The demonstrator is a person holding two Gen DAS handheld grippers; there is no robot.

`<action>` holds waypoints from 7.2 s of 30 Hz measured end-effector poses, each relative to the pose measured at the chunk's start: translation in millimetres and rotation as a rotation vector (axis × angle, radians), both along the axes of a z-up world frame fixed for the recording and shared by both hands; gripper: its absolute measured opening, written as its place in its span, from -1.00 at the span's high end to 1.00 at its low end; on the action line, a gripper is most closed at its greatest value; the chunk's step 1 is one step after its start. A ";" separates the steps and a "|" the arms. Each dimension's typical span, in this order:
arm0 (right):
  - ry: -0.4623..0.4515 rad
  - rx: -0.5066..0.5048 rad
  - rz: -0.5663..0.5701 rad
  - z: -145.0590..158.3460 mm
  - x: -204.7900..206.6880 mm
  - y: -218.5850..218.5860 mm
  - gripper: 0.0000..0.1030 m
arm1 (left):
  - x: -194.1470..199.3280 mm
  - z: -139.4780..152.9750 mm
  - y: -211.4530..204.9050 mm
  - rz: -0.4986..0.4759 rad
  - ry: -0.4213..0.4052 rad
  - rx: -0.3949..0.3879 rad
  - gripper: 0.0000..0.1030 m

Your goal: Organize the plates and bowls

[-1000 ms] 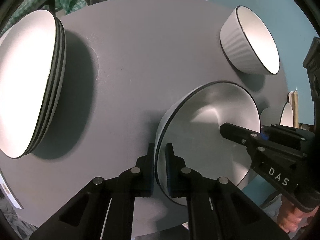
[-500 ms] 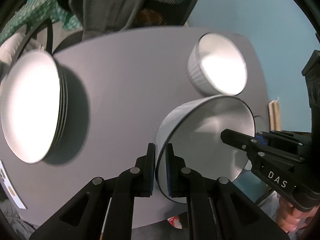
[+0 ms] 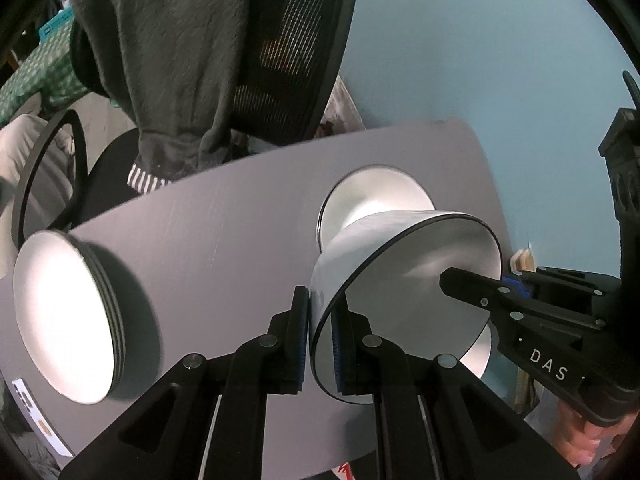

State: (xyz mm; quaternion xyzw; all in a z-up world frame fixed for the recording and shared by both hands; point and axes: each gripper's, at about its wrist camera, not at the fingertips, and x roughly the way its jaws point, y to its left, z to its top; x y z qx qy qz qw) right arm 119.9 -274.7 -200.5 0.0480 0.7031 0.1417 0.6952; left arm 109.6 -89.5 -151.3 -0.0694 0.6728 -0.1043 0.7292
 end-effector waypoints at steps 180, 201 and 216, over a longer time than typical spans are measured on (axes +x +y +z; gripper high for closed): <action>0.008 -0.021 0.138 -85.8 -58.2 10.5 0.80 | -107.0 -64.9 -51.8 0.002 0.102 0.043 0.69; -0.009 -0.022 0.177 -84.2 -65.6 10.4 0.84 | -112.2 -84.8 -36.2 0.066 0.131 0.020 0.69; -0.024 0.001 0.119 -47.5 -61.2 -1.5 0.84 | -96.0 -53.3 -26.8 0.041 0.098 0.021 0.69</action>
